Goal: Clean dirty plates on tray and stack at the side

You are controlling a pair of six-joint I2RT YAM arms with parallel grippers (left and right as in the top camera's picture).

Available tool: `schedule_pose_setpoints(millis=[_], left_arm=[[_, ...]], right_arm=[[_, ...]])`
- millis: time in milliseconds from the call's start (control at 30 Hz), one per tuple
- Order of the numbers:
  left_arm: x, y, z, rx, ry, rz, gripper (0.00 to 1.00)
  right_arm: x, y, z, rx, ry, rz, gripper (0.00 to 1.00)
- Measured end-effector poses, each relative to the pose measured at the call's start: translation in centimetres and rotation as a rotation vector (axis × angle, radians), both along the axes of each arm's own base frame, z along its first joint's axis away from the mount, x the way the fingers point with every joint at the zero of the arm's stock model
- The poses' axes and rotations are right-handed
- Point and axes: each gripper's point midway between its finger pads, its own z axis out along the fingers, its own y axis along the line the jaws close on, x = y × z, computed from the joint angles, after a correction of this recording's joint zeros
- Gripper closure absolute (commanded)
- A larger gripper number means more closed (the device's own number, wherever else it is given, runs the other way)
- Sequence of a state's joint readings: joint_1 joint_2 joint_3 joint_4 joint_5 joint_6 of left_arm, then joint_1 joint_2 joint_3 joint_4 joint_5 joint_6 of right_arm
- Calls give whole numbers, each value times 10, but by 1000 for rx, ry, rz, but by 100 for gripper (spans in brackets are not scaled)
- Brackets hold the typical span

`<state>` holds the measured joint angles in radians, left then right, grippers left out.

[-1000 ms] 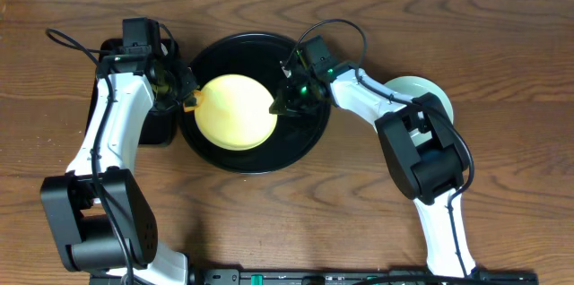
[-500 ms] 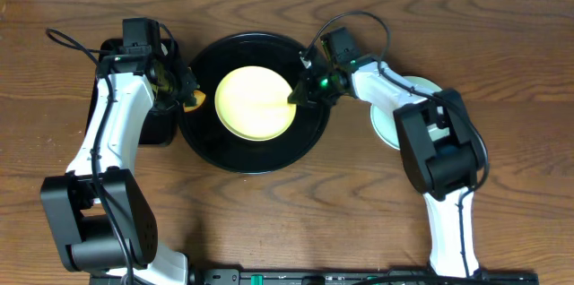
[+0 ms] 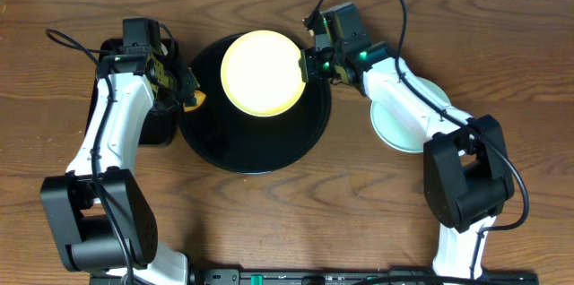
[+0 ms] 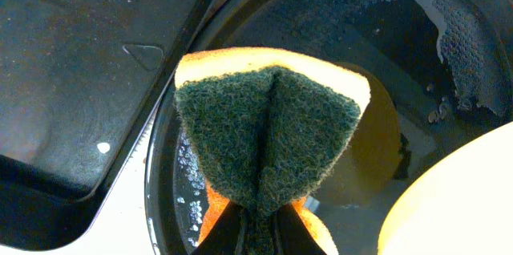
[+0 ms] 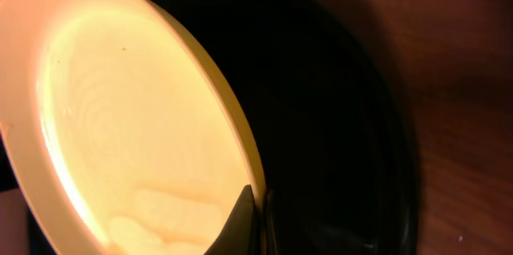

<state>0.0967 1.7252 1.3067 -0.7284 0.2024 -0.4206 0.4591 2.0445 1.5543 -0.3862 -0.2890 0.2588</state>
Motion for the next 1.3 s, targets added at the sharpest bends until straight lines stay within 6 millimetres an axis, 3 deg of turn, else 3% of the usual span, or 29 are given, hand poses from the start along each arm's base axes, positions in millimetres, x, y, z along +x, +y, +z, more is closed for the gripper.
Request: schedule_pose_setpoints(millis=[433, 600, 967, 1300], left_arm=[[0, 0, 0, 0, 0, 0, 92], [0, 0, 0, 0, 0, 0, 92], [0, 0, 0, 0, 0, 0, 92], [0, 0, 0, 0, 0, 0, 92]], right_arm=[[13, 24, 44, 17, -209, 45, 99], [12, 23, 63, 19, -260, 62, 99], [12, 8, 128, -37, -447, 42, 99], [6, 16, 135, -200, -555, 27, 99]])
